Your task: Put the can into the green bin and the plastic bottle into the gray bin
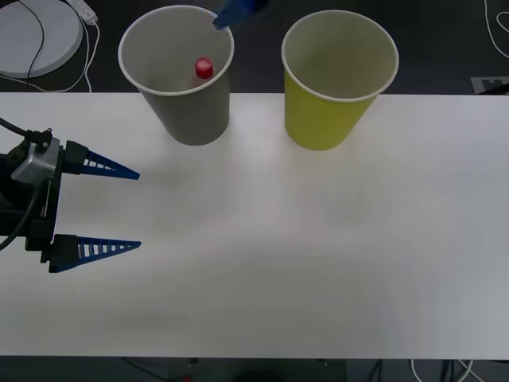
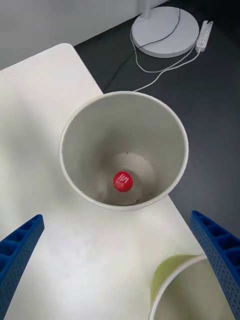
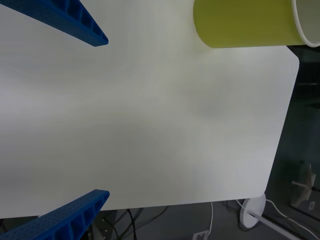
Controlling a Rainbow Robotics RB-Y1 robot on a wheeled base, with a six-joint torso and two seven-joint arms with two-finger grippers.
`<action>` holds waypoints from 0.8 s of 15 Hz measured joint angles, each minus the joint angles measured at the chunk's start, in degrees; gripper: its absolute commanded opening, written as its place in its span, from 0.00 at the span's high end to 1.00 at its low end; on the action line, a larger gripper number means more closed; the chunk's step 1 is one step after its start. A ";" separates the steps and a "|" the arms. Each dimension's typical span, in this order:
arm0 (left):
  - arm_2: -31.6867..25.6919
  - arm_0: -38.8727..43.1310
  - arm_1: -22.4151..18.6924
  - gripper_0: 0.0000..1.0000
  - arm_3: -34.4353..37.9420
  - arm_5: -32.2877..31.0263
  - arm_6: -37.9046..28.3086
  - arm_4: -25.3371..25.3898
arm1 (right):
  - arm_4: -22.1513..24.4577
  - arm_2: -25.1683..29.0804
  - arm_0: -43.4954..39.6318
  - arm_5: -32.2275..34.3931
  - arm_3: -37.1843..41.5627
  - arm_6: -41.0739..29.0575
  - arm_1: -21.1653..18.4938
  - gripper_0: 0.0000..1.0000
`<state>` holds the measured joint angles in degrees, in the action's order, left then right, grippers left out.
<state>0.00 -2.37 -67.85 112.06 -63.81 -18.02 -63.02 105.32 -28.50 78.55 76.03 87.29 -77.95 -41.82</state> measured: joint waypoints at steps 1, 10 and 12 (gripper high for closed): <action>0.00 0.00 0.00 0.00 0.00 0.00 0.00 0.00 | -0.58 1.02 -2.64 0.00 3.97 0.59 -2.29 0.00; 0.00 0.00 0.00 0.00 0.00 0.00 0.00 0.00 | -15.93 12.44 -32.98 -14.90 29.23 13.53 -21.73 0.00; 0.00 0.00 0.00 0.00 0.00 0.00 0.00 0.00 | -18.78 16.13 -40.45 -17.84 34.03 15.01 -24.59 0.00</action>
<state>0.00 -2.37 -67.85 112.06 -63.81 -18.02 -63.02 86.54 -12.37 38.11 58.19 121.32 -62.94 -66.41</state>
